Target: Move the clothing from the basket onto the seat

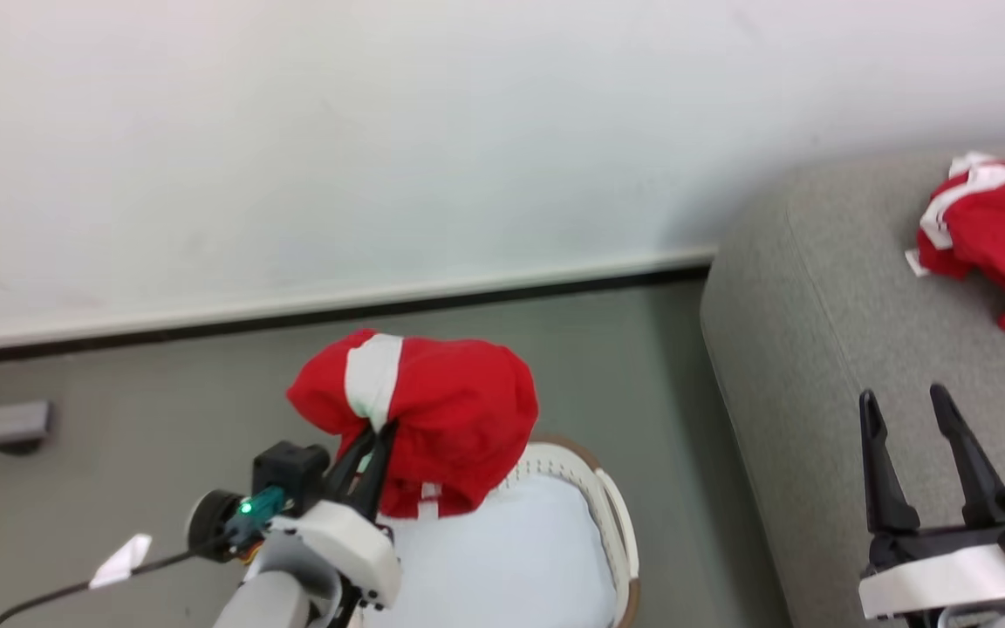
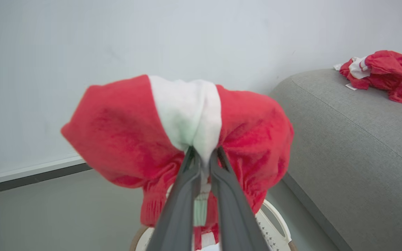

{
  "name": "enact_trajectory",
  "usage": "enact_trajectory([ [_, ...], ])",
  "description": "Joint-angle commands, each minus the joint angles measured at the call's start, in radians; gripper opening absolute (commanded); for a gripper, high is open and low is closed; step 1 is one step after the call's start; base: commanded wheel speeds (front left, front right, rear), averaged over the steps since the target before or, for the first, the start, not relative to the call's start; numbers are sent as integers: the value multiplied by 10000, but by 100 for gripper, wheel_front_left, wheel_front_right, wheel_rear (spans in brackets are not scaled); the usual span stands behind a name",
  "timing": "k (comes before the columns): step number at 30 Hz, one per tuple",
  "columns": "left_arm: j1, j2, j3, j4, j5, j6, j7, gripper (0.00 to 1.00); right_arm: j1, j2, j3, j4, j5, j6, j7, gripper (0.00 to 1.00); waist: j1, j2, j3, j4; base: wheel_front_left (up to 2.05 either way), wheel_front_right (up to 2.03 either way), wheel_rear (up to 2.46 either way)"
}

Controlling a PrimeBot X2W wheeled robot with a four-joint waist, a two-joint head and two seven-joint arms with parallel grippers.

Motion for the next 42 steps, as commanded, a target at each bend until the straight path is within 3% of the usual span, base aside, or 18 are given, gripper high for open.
enact_trajectory([
  [1, 286, 132, 69, -312, -132, 52, -14, 0, 196, -92, -45, 94, -56, -26, 11, 100, 4, 0, -498, 240, 0, 0, 0],
  [16, 2015, 1047, 428, -3194, -599, 293, 814, 0, 913, -346, 49, 764, -42, -26, 12, 100, 4, 0, -1439, 465, 0, 0, 0],
  [34, 2360, 1311, 384, -4214, -736, 571, 1315, 0, 764, -389, 311, 778, 93, -26, 12, 100, 4, 0, -1350, 242, 0, 0, 0],
  [38, 2358, 1346, 289, -4411, -711, 539, 1417, 0, 484, -613, 987, 589, 210, -26, 12, 100, 4, 0, -1311, 162, 0, 0, 0],
  [42, 2179, 1370, 67, -4631, -613, 438, 1571, 0, -76, -1158, 2283, 360, 359, -26, 12, 100, 4, 0, -1306, 88, 0, 0, 0],
])
